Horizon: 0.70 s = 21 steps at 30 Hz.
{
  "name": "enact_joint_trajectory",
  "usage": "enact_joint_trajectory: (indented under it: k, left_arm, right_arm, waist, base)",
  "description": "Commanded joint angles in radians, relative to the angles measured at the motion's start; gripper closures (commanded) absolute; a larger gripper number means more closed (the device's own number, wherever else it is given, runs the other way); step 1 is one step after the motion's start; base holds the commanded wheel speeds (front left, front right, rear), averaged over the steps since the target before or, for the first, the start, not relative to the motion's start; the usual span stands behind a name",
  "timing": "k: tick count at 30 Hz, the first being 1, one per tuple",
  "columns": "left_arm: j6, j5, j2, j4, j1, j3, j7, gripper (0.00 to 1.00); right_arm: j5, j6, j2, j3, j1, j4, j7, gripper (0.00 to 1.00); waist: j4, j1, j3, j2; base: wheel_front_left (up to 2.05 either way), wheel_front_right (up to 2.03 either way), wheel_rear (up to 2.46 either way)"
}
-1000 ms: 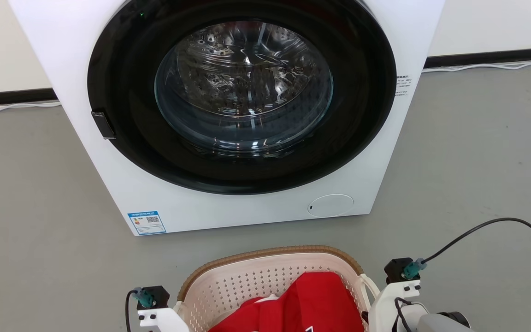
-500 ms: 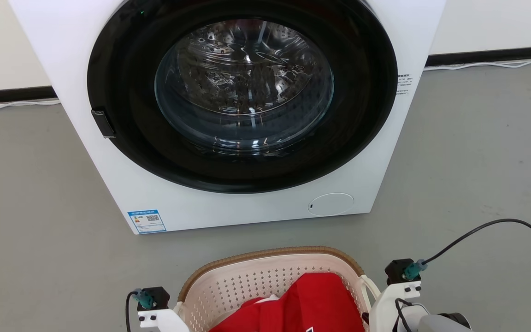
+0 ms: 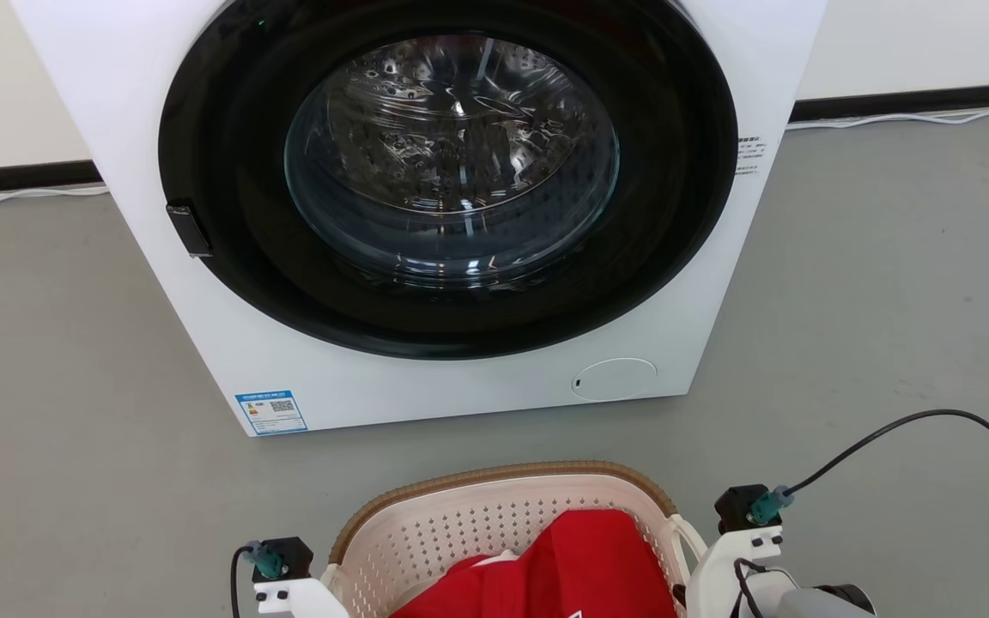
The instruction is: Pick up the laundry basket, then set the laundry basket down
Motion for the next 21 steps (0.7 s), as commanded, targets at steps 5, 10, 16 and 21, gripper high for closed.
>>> enact_joint_trajectory:
  k: [5,10,16,21]
  left_arm:
    - [-0.008,-0.011,0.018,-0.010,-0.033,0.010,-0.023,1.00]
    - [-0.008,-0.013,0.018,-0.008,-0.046,0.002,-0.041,1.00]
    - [-0.008,-0.015,0.018,-0.008,-0.074,-0.005,-0.066,1.00]
    - [-0.008,-0.010,0.026,-0.015,-0.117,-0.013,-0.118,1.00]
  right_arm:
    - [0.014,0.016,0.005,0.022,-0.031,-0.007,-0.017,1.00]
    - [0.023,0.016,0.004,0.032,-0.039,-0.007,-0.027,1.00]
    - [0.026,0.016,0.001,0.040,-0.062,-0.013,-0.060,1.00]
    - [0.029,0.016,-0.007,0.044,-0.094,-0.018,-0.105,1.00]
  waist:
    - [-0.002,0.0000,0.006,0.0000]
    - [-0.004,0.0000,0.024,0.0000]
    - [-0.005,0.0000,0.071,0.0000]
    - [-0.003,0.0000,0.151,0.0000]
  base:
    - [0.00,0.00,0.00]
    - [0.00,0.00,0.00]
    - [0.00,0.00,0.00]
    - [0.00,0.00,0.00]
